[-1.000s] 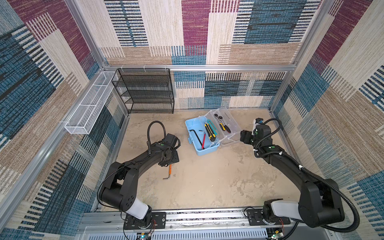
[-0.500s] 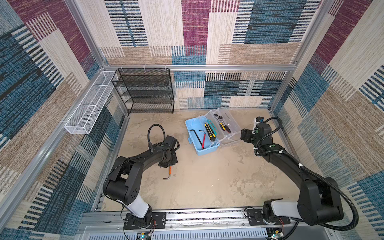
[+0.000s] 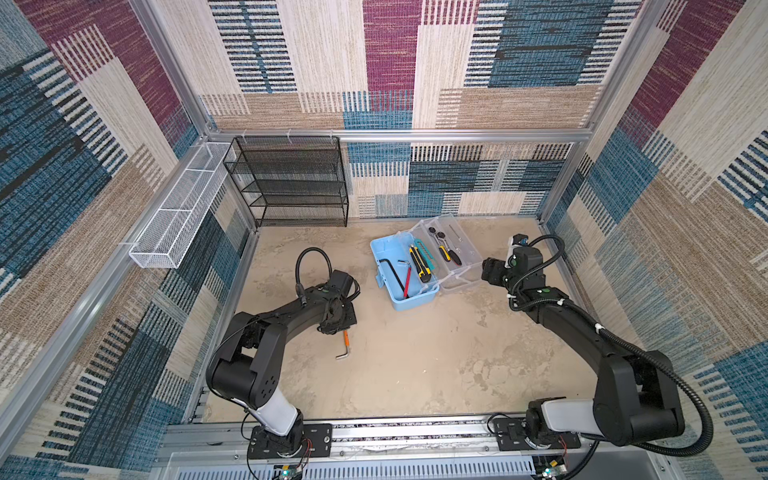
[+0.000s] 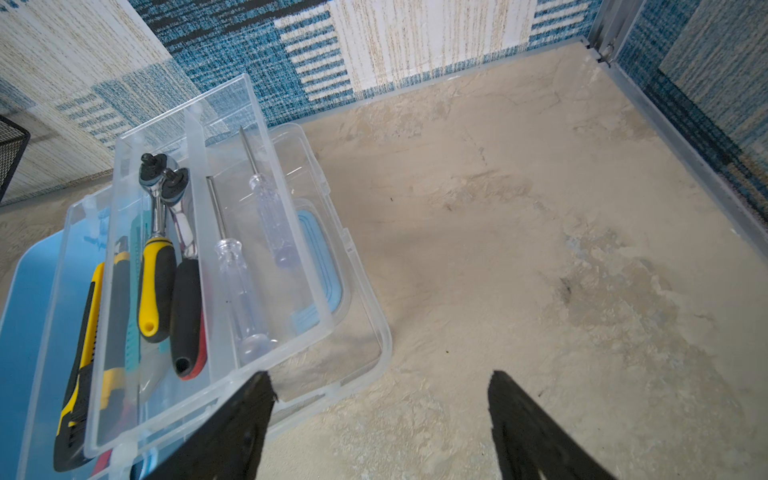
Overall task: Pack the tool kit
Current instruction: 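Lift the orange hex key with the left gripper toward the blue box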
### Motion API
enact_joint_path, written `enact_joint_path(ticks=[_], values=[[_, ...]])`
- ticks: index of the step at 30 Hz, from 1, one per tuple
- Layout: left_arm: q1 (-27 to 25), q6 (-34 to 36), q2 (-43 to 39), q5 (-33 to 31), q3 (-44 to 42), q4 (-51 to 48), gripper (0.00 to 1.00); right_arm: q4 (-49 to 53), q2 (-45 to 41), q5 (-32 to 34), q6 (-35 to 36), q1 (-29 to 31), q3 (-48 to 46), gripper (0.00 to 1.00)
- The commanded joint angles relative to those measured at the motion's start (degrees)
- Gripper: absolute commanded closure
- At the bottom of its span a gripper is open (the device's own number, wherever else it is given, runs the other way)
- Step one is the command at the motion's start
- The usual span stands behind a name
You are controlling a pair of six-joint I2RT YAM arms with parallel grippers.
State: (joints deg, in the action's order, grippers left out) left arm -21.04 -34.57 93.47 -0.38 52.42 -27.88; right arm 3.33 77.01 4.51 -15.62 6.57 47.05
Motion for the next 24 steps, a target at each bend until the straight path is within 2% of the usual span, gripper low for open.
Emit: enact_joint_path(ticks=[1, 9, 15, 24], values=[[-0.01, -0.19, -1.43, 3.16, 1.60, -0.13, 1.00, -2.28, -0.43, -0.56, -0.54, -0.11, -0.29, 0.16], [-0.02, -2.02, -2.78, 8.09, 10.15, 2.60, 1.00, -4.75, -0.13, -3.92, -0.45, -1.36, -0.59, 0.15], [-0.24, -2.81, 3.39, 12.51, 21.44, 2.98, 1.00, -8.04, 1.27, -8.03, 0.43, -2.45, -0.29, 0.10], [-2.72, -4.59, 13.91, 15.71, 34.84, 2.92, 1.00, -13.75, 4.37, -13.97, 1.48, -4.81, -0.21, 0.04]])
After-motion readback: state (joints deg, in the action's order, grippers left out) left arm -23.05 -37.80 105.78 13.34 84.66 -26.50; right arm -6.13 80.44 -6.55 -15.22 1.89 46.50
